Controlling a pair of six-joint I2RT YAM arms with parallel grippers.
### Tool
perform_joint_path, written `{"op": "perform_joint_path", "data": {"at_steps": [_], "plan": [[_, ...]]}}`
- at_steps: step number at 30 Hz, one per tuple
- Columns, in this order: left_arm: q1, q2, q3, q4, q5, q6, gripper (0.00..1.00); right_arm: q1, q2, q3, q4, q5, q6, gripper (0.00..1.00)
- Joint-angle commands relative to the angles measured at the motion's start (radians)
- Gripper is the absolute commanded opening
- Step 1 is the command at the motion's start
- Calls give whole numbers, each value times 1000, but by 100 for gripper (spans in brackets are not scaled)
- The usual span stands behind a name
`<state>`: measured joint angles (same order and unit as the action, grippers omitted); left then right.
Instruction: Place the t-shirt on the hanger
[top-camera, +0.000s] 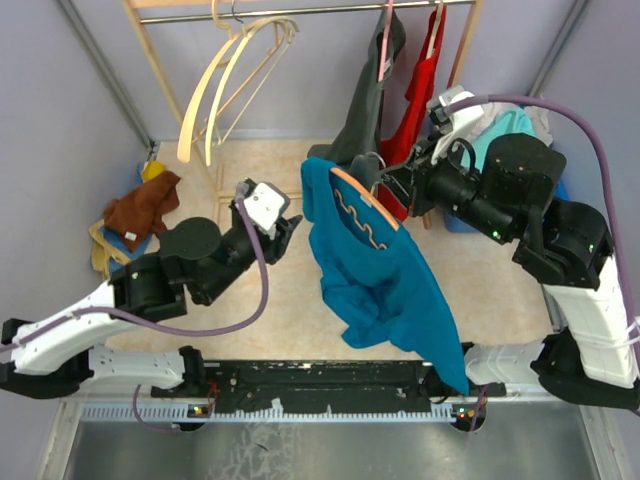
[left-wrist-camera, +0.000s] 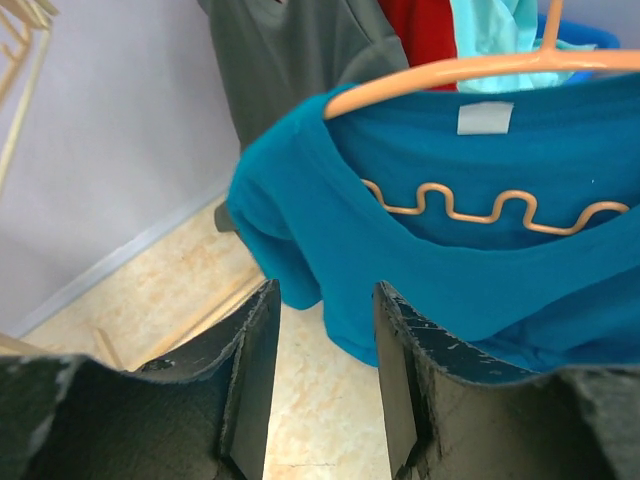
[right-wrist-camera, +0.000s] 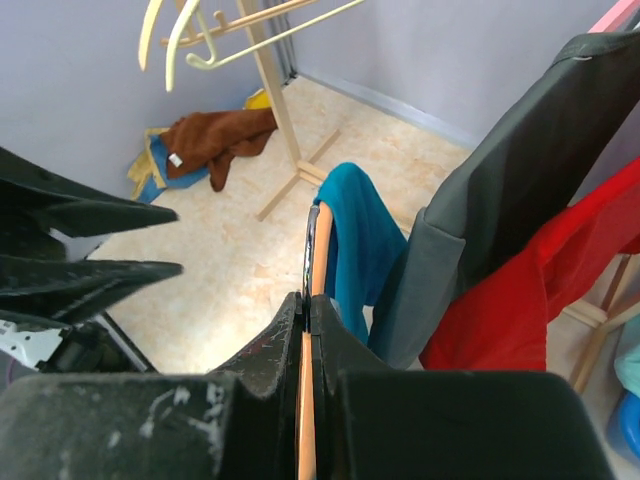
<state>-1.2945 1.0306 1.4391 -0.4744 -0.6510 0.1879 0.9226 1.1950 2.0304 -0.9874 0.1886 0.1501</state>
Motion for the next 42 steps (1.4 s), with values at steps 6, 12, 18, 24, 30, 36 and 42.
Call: {"op": "perform_joint_path", "data": {"at_steps": [6, 12, 18, 24, 30, 36, 42], "plan": [[-1, 6, -115, 228, -31, -146, 52, 7, -78, -53, 169, -63, 40, 0], [2, 44, -135, 328, -39, -183, 54, 7, -97, -82, 193, -84, 57, 0], [9, 107, -106, 334, -123, -199, 54, 7, -111, -88, 205, -91, 63, 0], [13, 144, -88, 344, -205, -202, 53, 8, -116, -90, 216, -103, 69, 0], [36, 132, -131, 441, -216, -200, 47, 7, -121, -100, 230, -113, 74, 0], [46, 144, -121, 480, -170, -192, 21, 7, -135, -122, 240, -112, 76, 0], [45, 145, -111, 464, -138, -211, 14, 7, -144, -131, 248, -108, 72, 0]]}}
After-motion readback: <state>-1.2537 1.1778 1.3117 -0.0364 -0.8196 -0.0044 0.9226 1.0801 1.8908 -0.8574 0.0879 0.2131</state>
